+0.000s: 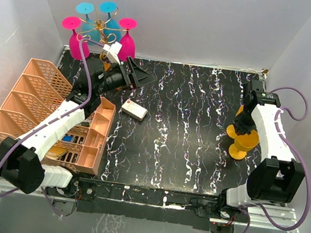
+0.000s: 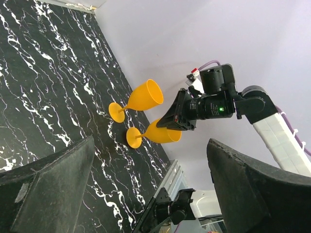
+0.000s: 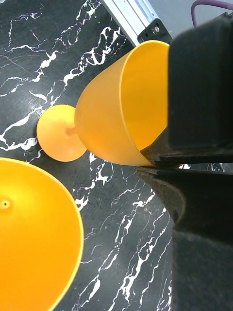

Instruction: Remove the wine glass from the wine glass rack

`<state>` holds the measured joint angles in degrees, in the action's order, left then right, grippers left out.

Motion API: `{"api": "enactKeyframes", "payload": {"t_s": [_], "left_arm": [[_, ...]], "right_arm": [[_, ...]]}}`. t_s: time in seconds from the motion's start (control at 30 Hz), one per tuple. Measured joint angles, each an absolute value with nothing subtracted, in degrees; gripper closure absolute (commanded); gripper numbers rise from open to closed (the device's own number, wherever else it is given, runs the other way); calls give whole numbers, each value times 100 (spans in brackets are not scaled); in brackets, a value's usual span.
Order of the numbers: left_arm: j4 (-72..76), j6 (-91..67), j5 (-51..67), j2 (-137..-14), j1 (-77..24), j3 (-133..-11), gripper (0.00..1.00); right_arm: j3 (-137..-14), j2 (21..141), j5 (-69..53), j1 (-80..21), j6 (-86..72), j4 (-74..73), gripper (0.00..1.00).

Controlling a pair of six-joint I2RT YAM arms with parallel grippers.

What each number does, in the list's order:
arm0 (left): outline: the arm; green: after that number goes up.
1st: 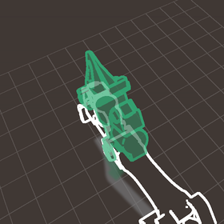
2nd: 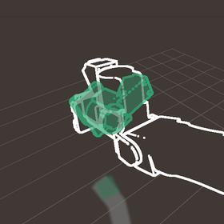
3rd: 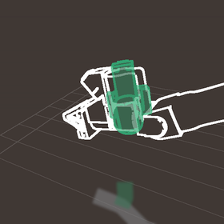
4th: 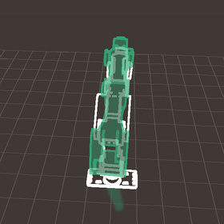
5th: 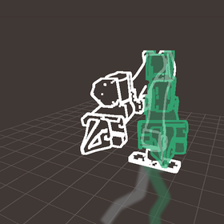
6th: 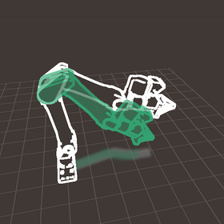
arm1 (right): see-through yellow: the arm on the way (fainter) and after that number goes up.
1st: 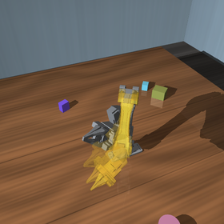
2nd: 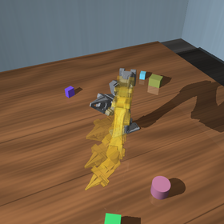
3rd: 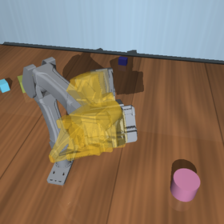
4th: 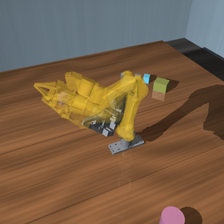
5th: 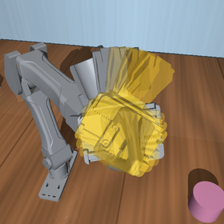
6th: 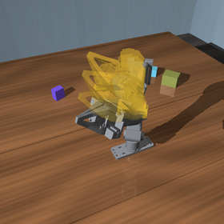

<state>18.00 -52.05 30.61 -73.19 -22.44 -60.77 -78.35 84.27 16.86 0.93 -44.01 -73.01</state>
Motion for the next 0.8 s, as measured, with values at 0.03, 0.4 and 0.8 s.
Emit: {"api": "enactKeyframes", "payload": {"t_s": [0.03,0.4,0.8], "left_arm": [[1800,-5203,3059,-7319,-2255,-6077,3],[1754,-5137,3039,-7378,-2351,-6165,3],[1621,-5017,2991,-7380,-2377,-6243,3]], "right_arm": [[-7846,8451,1678,132,-4401,-7301,92],[-7852,8501,1629,204,-4399,-7297,79],[-7852,8436,1653,222,-4366,-7185,38]]}}
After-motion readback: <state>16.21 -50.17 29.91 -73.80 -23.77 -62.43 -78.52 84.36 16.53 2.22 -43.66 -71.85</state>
